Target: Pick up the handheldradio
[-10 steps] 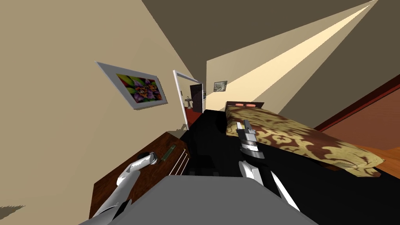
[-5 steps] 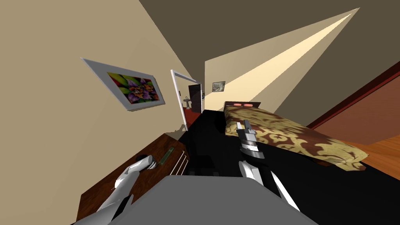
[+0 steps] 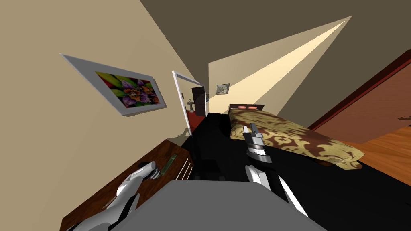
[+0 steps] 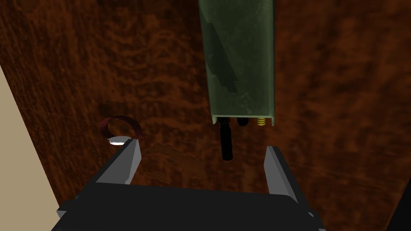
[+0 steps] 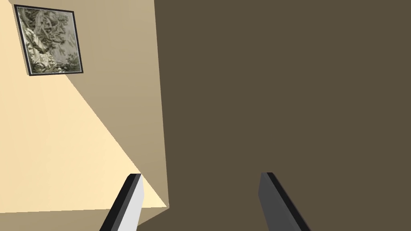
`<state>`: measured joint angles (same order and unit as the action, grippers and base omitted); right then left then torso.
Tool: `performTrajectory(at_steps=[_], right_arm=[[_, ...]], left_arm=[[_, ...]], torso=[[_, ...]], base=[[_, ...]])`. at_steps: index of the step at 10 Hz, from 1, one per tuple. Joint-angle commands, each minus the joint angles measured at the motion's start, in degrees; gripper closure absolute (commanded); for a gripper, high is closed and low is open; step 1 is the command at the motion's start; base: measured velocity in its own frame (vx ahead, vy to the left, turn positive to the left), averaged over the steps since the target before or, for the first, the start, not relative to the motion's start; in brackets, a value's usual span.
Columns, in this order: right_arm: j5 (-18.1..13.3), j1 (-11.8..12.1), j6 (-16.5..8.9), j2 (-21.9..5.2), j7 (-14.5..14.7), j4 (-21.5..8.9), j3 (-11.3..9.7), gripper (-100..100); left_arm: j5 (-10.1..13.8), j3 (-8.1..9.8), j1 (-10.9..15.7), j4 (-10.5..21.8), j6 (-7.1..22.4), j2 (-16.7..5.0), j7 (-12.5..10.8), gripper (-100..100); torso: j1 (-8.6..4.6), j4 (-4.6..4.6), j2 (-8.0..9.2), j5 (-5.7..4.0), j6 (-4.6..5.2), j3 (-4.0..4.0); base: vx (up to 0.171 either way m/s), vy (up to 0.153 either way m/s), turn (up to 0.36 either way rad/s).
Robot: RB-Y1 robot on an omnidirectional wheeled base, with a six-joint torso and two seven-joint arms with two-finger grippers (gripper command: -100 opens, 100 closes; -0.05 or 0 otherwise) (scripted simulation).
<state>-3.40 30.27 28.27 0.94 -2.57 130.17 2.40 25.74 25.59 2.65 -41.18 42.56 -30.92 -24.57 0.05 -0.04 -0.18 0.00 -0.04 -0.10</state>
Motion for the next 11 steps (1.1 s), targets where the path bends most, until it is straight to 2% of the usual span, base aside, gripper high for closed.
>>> performTrajectory(at_steps=[1, 2, 5, 7, 8, 9, 11], right_arm=[[0.0, 0.0, 0.0, 0.0, 0.0, 0.0, 0.0, 0], [0.0, 0.0, 0.0, 0.0, 0.0, 0.0, 0.0, 0], [0.0, 0.0, 0.0, 0.0, 0.0, 0.0, 0.0, 0], [0.0, 0.0, 0.0, 0.0, 0.0, 0.0, 0.0, 0], [0.0, 0.0, 0.0, 0.0, 0.0, 0.0, 0.0, 0], [0.0, 0.0, 0.0, 0.0, 0.0, 0.0, 0.0, 0], [0.0, 0.0, 0.0, 0.0, 0.0, 0.0, 0.0, 0]], left_arm=[[0.8, 1.10, 0.6, 2.9, 2.3, -0.1, -0.9, -100], [0.8, 1.10, 0.6, 3.3, 2.3, -0.1, -0.9, -100], [2.1, 2.73, 1.9, 9.2, 4.5, 0.1, -2.0, -100], [2.6, 3.46, 2.4, 11.9, 5.2, 0.4, -2.4, -100], [2.6, 3.46, 2.4, 11.9, 5.2, 0.4, -2.4, -100], [2.9, 3.81, 2.4, 13.6, 5.5, 0.9, -2.6, -100], [3.1, 3.86, 2.9, 14.4, 5.3, 0.5, -2.2, -100]], torso=[[0.00, 0.00, 0.00, 0.00, 0.00, 0.00], [0.00, -0.02, -0.09, 0.00, 0.00, -0.05], [0.07, -0.01, -0.07, 0.01, -0.01, -0.04], [0.18, -0.03, -0.14, 0.04, -0.01, -0.08], [0.17, -0.04, -0.17, 0.04, -0.01, -0.10], [0.10, -0.02, -0.05, 0.02, -0.03, -0.04], [0.17, -0.01, 0.00, 0.03, -0.02, -0.01]], base=[[0.083, 0.017, -0.112], [0.074, 0.021, -0.035], [0.071, 0.042, -0.082], [0.094, 0.067, -0.059], [0.058, 0.044, -0.014], [0.058, 0.063, -0.030], [0.033, 0.047, -0.018]])
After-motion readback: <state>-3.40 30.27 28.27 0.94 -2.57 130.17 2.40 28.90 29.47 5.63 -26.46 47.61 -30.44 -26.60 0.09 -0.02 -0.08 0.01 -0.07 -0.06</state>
